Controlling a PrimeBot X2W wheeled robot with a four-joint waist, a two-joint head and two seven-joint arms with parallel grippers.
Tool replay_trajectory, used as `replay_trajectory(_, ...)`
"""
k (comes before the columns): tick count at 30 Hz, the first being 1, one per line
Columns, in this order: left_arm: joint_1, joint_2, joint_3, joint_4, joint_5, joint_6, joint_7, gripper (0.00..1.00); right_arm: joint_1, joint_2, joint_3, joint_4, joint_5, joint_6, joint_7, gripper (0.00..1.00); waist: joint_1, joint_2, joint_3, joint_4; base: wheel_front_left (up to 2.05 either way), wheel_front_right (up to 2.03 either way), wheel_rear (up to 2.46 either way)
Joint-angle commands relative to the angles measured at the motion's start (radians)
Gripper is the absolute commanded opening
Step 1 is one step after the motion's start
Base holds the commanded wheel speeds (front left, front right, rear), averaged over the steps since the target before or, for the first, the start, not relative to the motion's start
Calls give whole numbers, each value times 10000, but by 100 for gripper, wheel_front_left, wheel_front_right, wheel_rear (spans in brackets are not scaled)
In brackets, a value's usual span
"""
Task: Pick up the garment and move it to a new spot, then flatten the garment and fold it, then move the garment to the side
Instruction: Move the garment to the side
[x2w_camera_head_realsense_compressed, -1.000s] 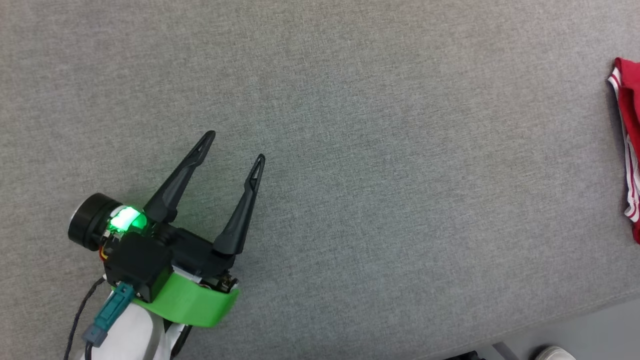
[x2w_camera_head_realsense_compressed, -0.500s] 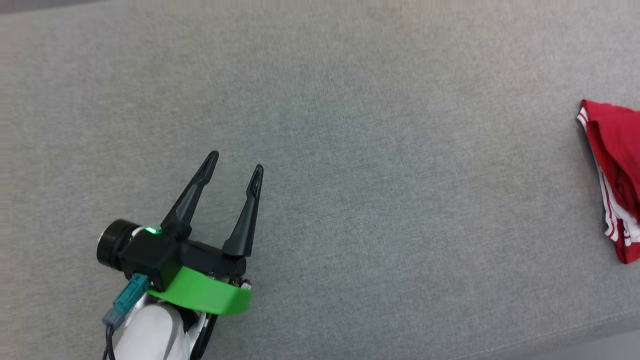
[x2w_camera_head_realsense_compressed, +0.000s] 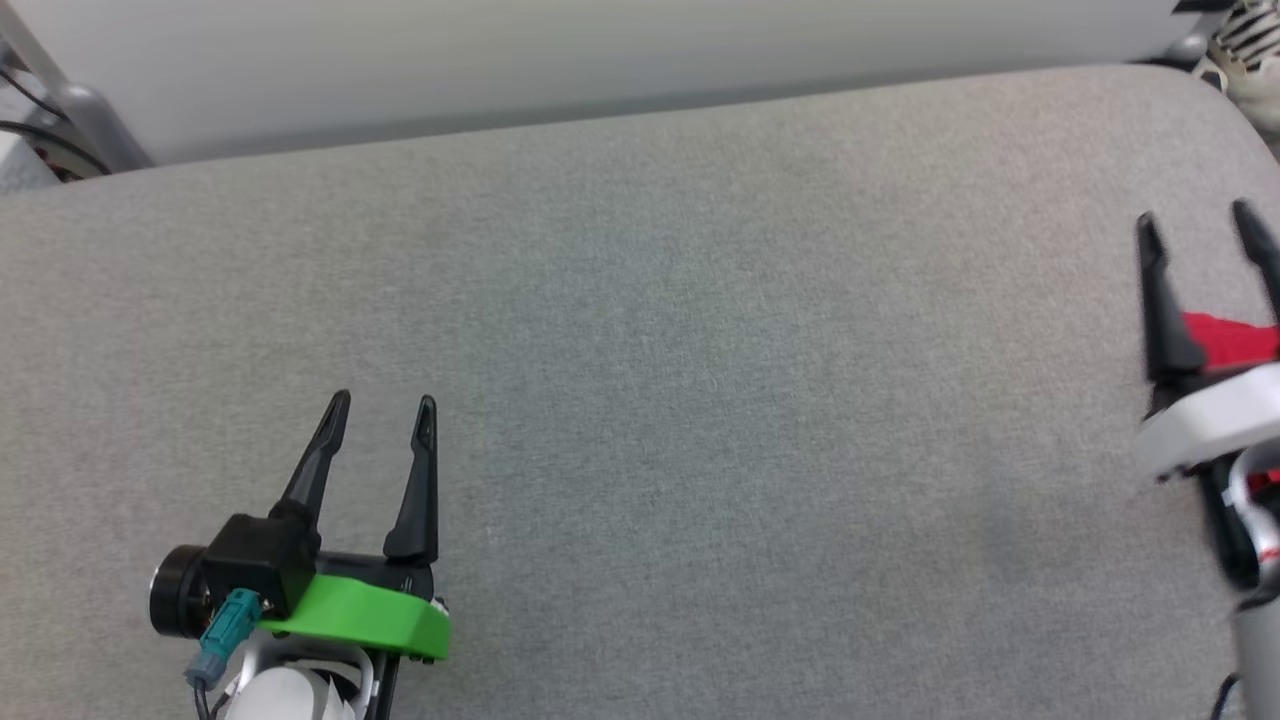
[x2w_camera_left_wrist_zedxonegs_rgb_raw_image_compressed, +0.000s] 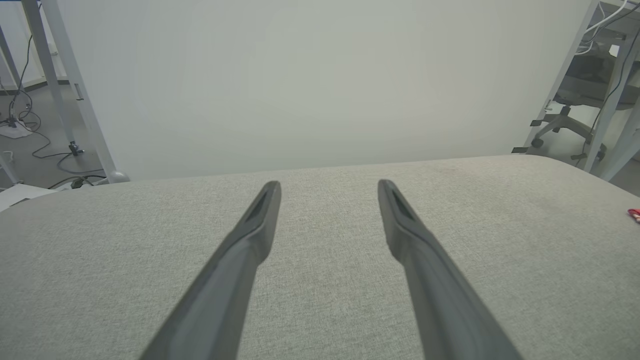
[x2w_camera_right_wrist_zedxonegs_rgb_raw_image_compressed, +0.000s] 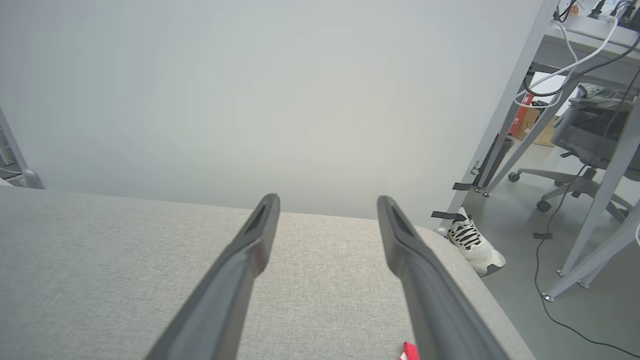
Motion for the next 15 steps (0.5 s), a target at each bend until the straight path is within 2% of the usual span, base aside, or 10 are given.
replay_trajectory(1,169,-136,95,99,-3,-66,-56,100,391,308,30,-308,71,-15,-137,100,1,117,-607,443,0,0,0)
replay_trajectory(6,327,-282,190,481,35,-241,-56,100,1587,1431,316,-792,-86,-15,-474,100,1,117,-870,626,0,0,0)
replay_trajectory(15,547,-612,340,967,310,-409,-56,100,2617,2119,508,-160,-416,-15,-1369,100,1,117,-1037,778,0,0,0)
